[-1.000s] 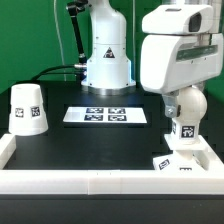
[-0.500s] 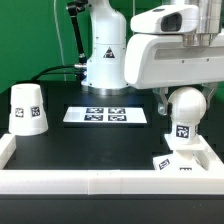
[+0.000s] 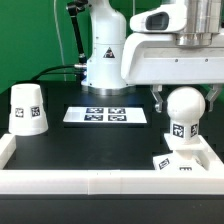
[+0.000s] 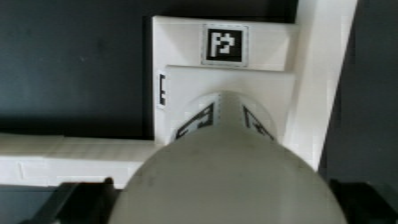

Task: Assemble lamp

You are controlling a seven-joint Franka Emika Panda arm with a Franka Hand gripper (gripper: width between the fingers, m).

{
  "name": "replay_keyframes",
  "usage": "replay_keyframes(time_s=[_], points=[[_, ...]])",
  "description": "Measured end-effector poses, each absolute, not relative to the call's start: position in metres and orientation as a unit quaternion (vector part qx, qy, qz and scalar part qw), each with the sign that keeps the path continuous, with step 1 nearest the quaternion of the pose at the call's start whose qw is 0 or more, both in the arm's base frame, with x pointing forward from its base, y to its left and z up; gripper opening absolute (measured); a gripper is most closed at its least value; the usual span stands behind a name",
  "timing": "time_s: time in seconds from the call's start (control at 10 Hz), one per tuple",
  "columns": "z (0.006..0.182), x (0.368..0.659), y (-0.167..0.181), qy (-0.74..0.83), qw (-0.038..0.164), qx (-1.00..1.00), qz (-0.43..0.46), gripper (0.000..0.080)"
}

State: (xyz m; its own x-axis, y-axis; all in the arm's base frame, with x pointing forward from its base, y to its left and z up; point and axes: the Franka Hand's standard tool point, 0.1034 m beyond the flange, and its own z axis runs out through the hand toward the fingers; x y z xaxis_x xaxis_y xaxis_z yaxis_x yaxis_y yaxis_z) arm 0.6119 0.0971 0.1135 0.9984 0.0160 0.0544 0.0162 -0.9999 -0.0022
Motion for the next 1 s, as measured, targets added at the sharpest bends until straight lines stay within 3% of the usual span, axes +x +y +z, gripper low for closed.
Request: replay_keyframes(time_s=[0.8,1.0], points=[[0.112,0.601,0.106,0.401,0.004,-0.916,0.010,0.0579],[0.111,0.601,0.107,0.443,0.006,-0.897,0.016,0.0579]])
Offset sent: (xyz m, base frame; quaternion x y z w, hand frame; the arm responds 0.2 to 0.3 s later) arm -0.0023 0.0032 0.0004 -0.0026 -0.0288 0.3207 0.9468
